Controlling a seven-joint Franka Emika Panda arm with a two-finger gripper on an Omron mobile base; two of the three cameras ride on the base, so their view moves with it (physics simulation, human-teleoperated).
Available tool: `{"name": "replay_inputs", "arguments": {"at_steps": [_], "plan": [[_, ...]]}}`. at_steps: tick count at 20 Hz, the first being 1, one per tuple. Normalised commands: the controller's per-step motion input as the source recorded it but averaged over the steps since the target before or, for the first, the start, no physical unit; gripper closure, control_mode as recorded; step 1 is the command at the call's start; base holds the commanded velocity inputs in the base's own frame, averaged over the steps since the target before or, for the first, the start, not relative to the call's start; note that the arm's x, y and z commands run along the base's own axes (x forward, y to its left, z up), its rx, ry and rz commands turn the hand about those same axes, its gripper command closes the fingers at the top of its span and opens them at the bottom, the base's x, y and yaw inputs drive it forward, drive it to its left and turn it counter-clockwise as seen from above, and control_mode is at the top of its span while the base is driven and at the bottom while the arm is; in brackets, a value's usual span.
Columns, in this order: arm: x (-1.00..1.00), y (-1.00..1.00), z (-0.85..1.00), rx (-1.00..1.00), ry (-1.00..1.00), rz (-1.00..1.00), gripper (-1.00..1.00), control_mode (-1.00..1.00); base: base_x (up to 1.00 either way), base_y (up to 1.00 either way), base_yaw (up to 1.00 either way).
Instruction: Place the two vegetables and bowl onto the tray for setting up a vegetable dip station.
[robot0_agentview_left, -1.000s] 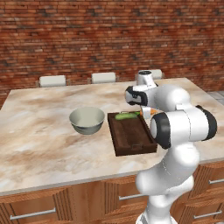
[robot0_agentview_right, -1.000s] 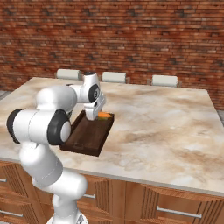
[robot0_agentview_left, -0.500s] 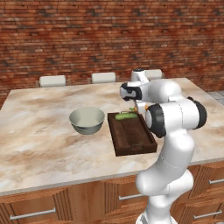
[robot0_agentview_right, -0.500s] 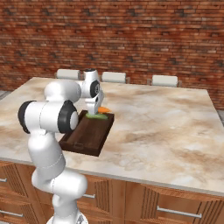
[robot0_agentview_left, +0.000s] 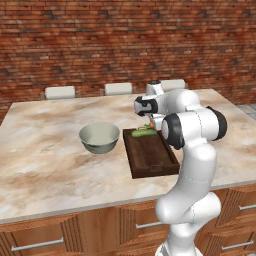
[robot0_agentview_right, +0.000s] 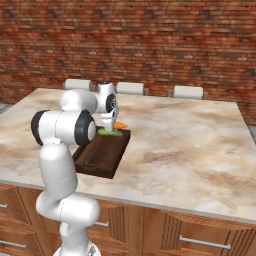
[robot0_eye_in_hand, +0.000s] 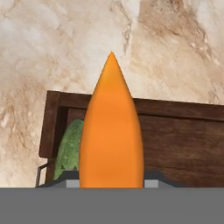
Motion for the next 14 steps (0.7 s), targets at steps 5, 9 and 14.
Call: {"name": "replay_inputs", "arguments": {"at_steps": [5,9,14], "plan": [[0.31,0.03,-0.21,0.0,0.0,0.07,1.0,-1.0,0.0,0.0,0.0],[0.3,0.04,-0.23,0.0,0.0,0.06,1.0,-1.0,0.0,0.0,0.0],[0.27,0.02,-0.21,0.0,0.0,0.05,1.0,-1.0,0.0,0.0,0.0]]}}
